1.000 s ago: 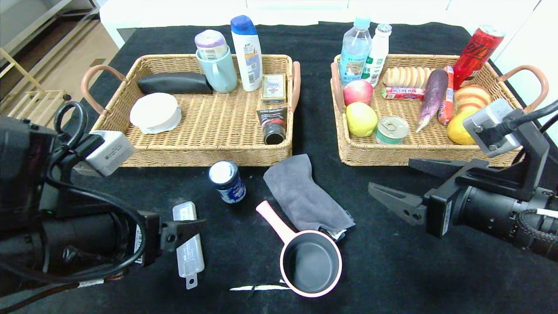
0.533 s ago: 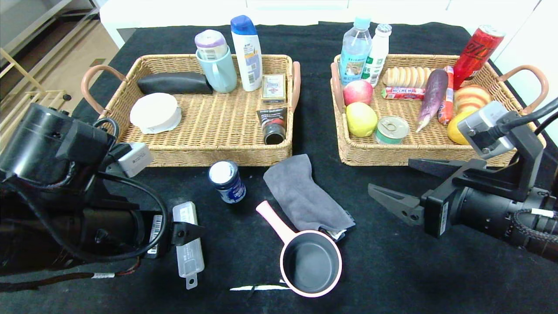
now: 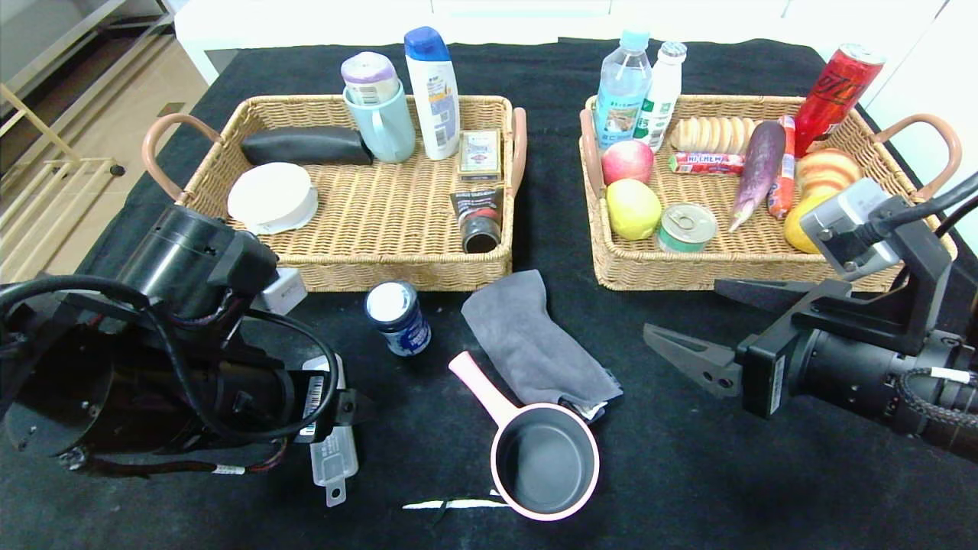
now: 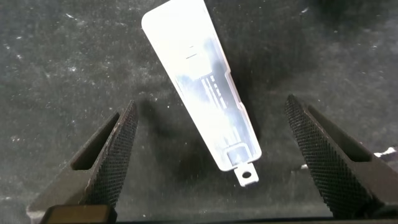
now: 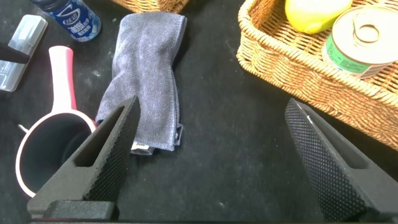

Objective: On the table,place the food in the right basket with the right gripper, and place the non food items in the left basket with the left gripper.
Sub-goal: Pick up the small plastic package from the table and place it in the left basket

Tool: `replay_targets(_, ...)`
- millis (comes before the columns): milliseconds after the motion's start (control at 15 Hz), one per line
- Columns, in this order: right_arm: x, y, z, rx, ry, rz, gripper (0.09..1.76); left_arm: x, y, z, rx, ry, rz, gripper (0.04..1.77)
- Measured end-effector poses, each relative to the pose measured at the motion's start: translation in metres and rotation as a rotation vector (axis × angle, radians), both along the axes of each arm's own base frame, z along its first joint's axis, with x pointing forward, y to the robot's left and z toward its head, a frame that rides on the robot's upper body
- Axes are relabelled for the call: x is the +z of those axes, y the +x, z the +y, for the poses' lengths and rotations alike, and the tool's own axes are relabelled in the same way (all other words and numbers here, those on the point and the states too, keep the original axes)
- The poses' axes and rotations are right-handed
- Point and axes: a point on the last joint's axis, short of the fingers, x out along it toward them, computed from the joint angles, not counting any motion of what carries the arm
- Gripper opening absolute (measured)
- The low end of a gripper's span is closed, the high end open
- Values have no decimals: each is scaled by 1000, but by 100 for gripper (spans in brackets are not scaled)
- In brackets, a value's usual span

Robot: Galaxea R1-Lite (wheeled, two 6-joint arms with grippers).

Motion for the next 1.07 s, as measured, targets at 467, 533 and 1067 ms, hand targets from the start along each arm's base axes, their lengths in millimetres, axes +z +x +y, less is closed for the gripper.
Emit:
replay_targets(467,-1,-1,1,4,-3,3,170,-7,5,-2,2,4,20,172)
replay_targets(533,-2,-1,1,5,-4,4,170,-7,4,-3,0,4,22,172)
replay_targets(1067,-5,-3,4,20,-12,13,170,-11,4,-3,-10,12,38,172)
